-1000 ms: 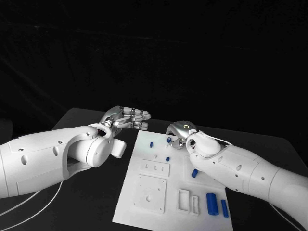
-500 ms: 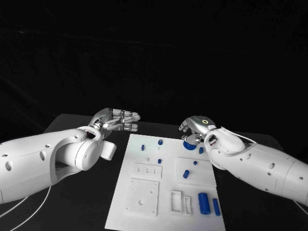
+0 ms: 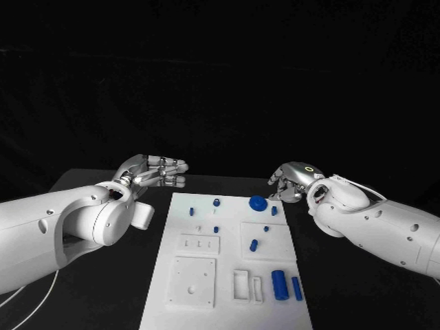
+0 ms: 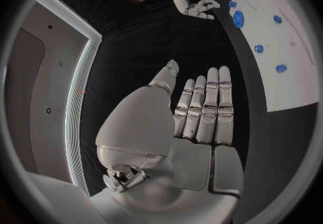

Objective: Assemble the parts on the task board

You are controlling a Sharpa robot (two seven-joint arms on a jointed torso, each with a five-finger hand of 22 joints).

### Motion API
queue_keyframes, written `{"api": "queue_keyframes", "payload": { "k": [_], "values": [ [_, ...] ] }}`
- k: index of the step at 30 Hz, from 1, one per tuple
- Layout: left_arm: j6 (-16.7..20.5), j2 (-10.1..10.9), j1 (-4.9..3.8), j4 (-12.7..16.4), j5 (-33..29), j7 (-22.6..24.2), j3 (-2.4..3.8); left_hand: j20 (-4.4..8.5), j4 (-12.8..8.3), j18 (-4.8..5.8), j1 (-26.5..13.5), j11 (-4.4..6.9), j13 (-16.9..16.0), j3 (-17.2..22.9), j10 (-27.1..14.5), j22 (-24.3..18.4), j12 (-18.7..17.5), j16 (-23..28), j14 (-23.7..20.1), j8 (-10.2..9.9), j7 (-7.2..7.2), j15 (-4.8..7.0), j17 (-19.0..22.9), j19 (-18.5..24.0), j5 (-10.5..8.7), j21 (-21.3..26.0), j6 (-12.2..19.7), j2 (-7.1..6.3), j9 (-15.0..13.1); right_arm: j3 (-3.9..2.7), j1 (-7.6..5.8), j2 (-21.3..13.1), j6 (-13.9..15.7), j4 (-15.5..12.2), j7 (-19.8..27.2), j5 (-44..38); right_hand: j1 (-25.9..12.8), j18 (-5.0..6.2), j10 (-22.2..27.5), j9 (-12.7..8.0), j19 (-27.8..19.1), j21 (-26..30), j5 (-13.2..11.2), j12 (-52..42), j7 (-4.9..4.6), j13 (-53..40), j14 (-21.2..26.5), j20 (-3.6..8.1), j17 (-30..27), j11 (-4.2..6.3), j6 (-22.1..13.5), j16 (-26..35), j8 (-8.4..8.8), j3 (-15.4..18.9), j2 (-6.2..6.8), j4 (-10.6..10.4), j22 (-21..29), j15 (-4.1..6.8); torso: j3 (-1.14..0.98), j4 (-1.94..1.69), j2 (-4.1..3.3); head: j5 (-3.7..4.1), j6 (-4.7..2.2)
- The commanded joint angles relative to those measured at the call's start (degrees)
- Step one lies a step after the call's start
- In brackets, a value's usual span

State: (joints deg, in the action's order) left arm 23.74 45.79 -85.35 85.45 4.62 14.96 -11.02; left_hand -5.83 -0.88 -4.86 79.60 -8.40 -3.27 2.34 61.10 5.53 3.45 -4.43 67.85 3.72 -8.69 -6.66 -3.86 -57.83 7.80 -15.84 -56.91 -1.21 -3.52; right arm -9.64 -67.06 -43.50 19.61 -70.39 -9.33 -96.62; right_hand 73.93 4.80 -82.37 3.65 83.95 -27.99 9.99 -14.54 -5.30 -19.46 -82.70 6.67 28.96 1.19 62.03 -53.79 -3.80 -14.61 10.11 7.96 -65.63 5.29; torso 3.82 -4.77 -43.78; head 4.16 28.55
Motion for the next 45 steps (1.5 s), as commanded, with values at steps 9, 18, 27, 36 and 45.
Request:
{"api": "queue_keyframes", "payload": {
  "k": [9, 18, 27, 36, 45],
  "values": [
    [-1.2, -0.1, -0.1, 0.0, 0.2, 0.3, -0.04, 0.04, 0.0, 0.35, 0.0, 0.09, -0.1, 0.0, -0.1, -0.1, 0.0, 0.3, -0.2, 0.1, -0.16, 0.02, 0.0, 0.5, -0.39, -0.2, 0.0, -0.42, -0.1, -0.07, 0.25, 3.5, -5.4, 5.9, 2.5, 5.0, 0.6, -0.18, 9.0, 0.0, 2.8, -13.8, 2.3, -39.9, -0.47, -42.6, 1.3, -0.66, 12.7, -0.64, -2.0, -5.5, 0.17, 6.3, -1.65, -2.8, -9.7, -0.51, -0.57, -0.21, -0.7, 0.93, -0.2],
    [-1.3, -0.2, -0.1, -0.2, 0.3, 0.3, -0.04, 0.03, 0.0, 0.36, 0.0, 0.07, 0.0, 0.0, -0.2, -0.1, 0.0, 0.3, -0.2, 0.1, -0.18, 0.0, 0.0, 0.5, -0.38, -0.3, 0.0, -0.37, -0.1, -0.07, 0.6, 6.2, -6.2, 9.9, 3.1, 5.8, 1.0, 0.05, 7.3, 0.0, 3.0, -17.3, 2.8, -47.3, -0.56, -48.7, 0.6, -1.0, 20.7, -0.82, -2.4, -7.3, 0.22, 6.1, -1.34, -4.1, -13.7, -0.83, -0.8, -0.55, -1.17, 1.11, -0.55],
    [-1.4, -0.2, -0.1, -0.1, 0.5, 0.3, -0.01, 0.03, 0.0, 0.36, 0.0, 0.07, 0.0, 0.0, -0.2, -0.1, 0.0, 0.3, -0.2, 0.1, -0.18, 0.0, 0.0, 0.5, -0.38, -0.3, 0.0, -0.37, -0.1, -0.07, 0.67, 7.6, -5.6, 11.6, 3.2, 6.2, 0.8, -0.02, 7.0, -0.1, 3.1, -18.2, 3.1, -48.3, -0.56, -49.4, 0.4, -1.02, 22.0, -0.85, -2.3, -7.7, 0.24, 5.9, -1.49, -4.2, -14.5, -0.86, -0.83, -0.64, -1.26, 1.05, -0.61],
    [-1.4, -0.3, -0.1, -0.2, 0.6, 0.2, 0.02, 0.03, 0.0, 0.36, 0.0, 0.06, 0.0, 0.0, -0.2, -0.2, 0.0, 0.3, -0.2, 0.1, -0.18, 0.0, 0.0, 0.5, -0.38, -0.3, 0.0, -0.37, -0.1, -0.08, 0.67, 7.9, -5.2, 12.1, 2.9, 6.1, 0.8, -0.06, 6.9, -0.1, 3.2, -18.9, 3.2, -48.5, -0.66, -49.6, 0.3, -1.1, 22.7, -0.94, -2.3, -8.1, 0.23, 5.5, -1.47, -4.1, -14.8, -0.95, -0.81, -0.57, -1.26, 0.99, -0.57],
    [-1.5, -0.3, -0.11, -0.2, 0.7, 0.1, 0.06, 0.02, 0.1, 0.36, 0.0, 0.06, 0.0, 0.0, -0.2, -0.2, 0.0, 0.3, -0.2, 0.1, -0.19, -0.01, 0.0, 0.6, -0.39, -0.3, 0.0, -0.36, -0.1, -0.08, 0.67, 8.3, -5.7, 12.6, 2.9, 6.0, 0.5, -0.08, 7.0, -0.1, 3.1, -19.5, 3.7, -48.6, -0.78, -49.7, 0.3, -1.15, 23.3, -1.04, -3.0, -8.3, 0.22, 5.8, -1.34, -4.4, -14.9, -1.02, -0.77, -0.67, -1.27, 1.07, -0.49]
  ]
}}
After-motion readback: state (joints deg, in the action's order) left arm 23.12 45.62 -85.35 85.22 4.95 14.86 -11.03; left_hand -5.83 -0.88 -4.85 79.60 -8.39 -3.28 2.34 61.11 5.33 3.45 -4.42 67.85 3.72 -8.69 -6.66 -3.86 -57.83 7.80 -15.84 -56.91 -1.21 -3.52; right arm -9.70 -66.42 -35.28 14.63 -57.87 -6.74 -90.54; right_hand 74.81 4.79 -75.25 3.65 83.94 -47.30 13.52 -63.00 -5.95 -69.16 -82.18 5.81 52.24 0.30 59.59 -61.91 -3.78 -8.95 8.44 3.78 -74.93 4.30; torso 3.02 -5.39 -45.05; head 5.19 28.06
